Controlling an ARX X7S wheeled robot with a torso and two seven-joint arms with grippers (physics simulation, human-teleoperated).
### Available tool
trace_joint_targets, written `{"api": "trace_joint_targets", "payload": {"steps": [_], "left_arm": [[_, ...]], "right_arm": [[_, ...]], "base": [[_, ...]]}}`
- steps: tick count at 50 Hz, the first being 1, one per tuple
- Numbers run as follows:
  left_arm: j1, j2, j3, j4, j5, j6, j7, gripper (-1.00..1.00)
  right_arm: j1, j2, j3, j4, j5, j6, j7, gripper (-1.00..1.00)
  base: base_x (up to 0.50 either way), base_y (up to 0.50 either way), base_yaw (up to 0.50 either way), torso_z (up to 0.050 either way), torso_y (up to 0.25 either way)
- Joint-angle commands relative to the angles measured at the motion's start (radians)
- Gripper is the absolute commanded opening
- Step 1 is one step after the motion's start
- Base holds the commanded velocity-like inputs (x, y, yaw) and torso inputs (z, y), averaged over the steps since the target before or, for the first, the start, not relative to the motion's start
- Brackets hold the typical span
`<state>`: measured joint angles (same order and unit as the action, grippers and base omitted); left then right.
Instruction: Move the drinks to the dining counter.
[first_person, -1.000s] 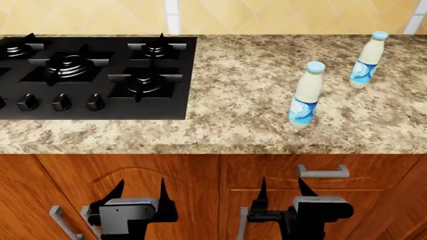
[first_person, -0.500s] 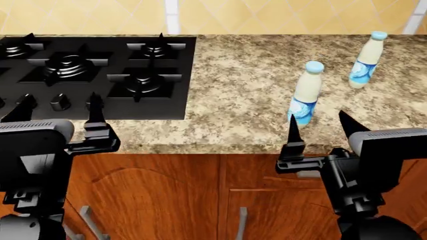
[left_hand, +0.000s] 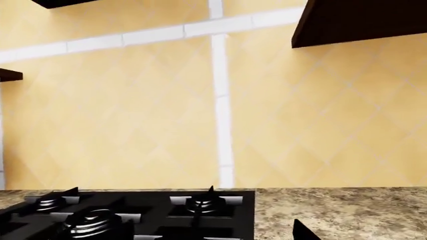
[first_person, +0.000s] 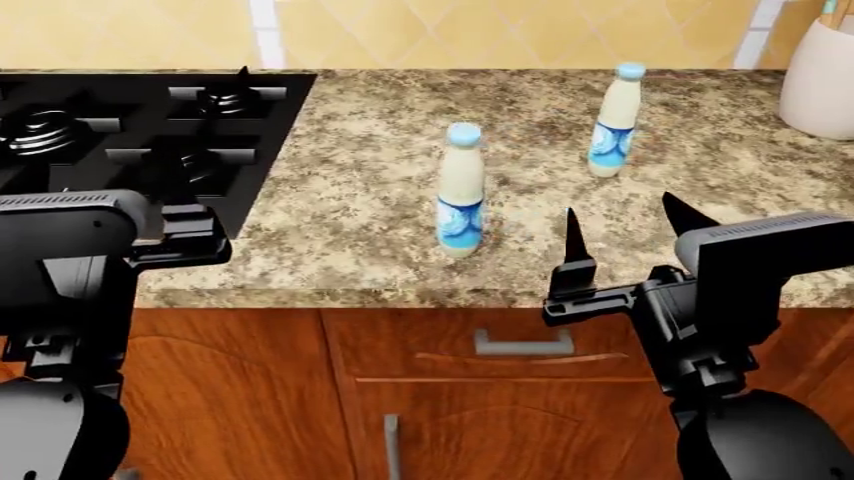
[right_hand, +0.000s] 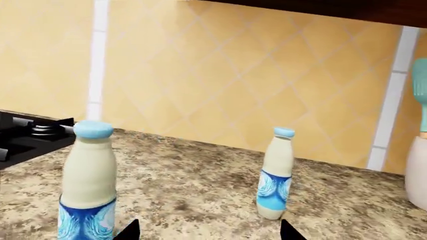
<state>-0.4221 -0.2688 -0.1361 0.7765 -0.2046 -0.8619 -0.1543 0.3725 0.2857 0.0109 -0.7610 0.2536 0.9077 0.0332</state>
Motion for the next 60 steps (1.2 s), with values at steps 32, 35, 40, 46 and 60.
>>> {"api": "trace_joint_targets", "payload": {"steps": [32,35,40,46,60], "left_arm": [[0.006,-0.019,-0.137,0.188,-0.096,-0.125,-0.003,1.00],[-0.016,-0.021,-0.161,0.208,-0.115,-0.157,-0.005,1.00],[-0.004,-0.022,-0.171,0.213,-0.120,-0.152,-0.007,1.00],[0.009,-0.024,-0.186,0.219,-0.130,-0.146,-0.009,1.00],[-0.106,-0.122,-0.592,0.254,-0.753,-0.530,0.067,1.00]], "right_arm": [[0.012,0.042,0.042,-0.211,0.060,0.181,0.040,1.00],[0.024,0.043,0.046,-0.214,0.068,0.191,0.040,1.00],[0.022,0.035,0.068,-0.217,0.083,0.208,0.041,1.00],[0.039,0.041,0.036,-0.208,0.078,0.243,0.060,1.00],[0.260,0.004,0.041,-0.067,0.178,0.436,0.010,1.00]], "base": [[0.20,-0.37,0.00,0.000,0.000],[0.50,-0.21,0.00,0.000,0.000],[0.50,-0.21,0.00,0.000,0.000],[0.02,0.00,0.00,0.000,0.003],[0.00,0.00,0.00,0.000,0.000]]}}
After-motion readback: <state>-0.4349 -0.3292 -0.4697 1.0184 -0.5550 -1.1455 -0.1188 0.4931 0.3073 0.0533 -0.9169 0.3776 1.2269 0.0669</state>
